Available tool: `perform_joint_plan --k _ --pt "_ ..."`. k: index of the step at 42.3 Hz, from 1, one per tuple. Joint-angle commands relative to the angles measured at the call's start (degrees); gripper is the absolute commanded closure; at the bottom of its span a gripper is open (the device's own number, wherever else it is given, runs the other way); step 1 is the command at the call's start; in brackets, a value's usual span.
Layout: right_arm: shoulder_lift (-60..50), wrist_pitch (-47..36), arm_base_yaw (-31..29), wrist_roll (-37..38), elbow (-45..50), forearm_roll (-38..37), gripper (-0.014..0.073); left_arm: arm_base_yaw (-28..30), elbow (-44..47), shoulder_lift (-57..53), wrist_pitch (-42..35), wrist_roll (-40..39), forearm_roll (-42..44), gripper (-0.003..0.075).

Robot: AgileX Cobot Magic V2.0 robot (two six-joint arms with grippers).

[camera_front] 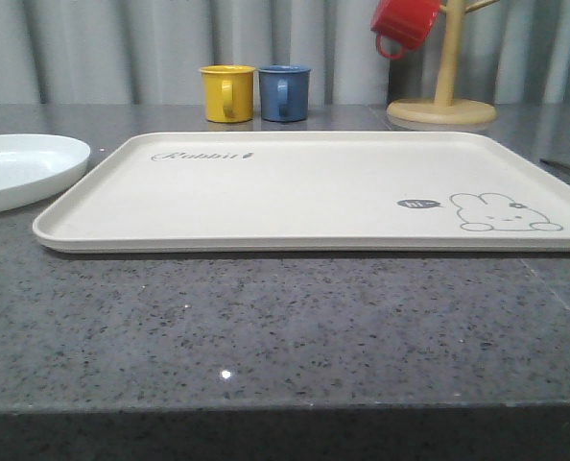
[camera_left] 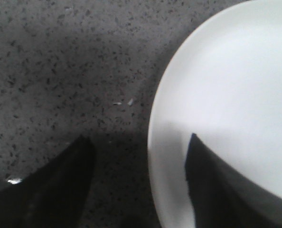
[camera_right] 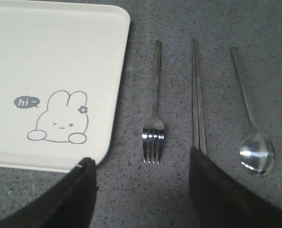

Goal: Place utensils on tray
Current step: 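Grasp the white plate's rim with the left gripper, then lift the plate and lower it onto the tray, then release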

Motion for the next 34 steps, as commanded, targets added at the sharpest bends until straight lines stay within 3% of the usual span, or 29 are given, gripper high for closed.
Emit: perform_joint_plan --k 1,12,24,34 --pt "0.34 -3.47 -0.07 -0.74 -1.58 -0.45 0.0137 0.04 -1.88 -1.81 -1.74 0.17 -2.01 0.0477" --pt "0.34 -3.47 -0.07 -0.74 -1.58 -0.45 0.0137 0.04 -1.97 -1.81 0.19 0.17 -1.89 0.0739" --pt "0.34 -3.42 -0.07 -0.74 -1.58 -0.45 0.0137 -1.52 -8.89 -4.82 7.1 0.66 -2.29 0.0741" --pt "0.34 -3.42 -0.07 -0.74 -1.58 -0.45 0.0137 -11.94 -12.36 -6.13 6.47 6.22 -9.07 0.0741"
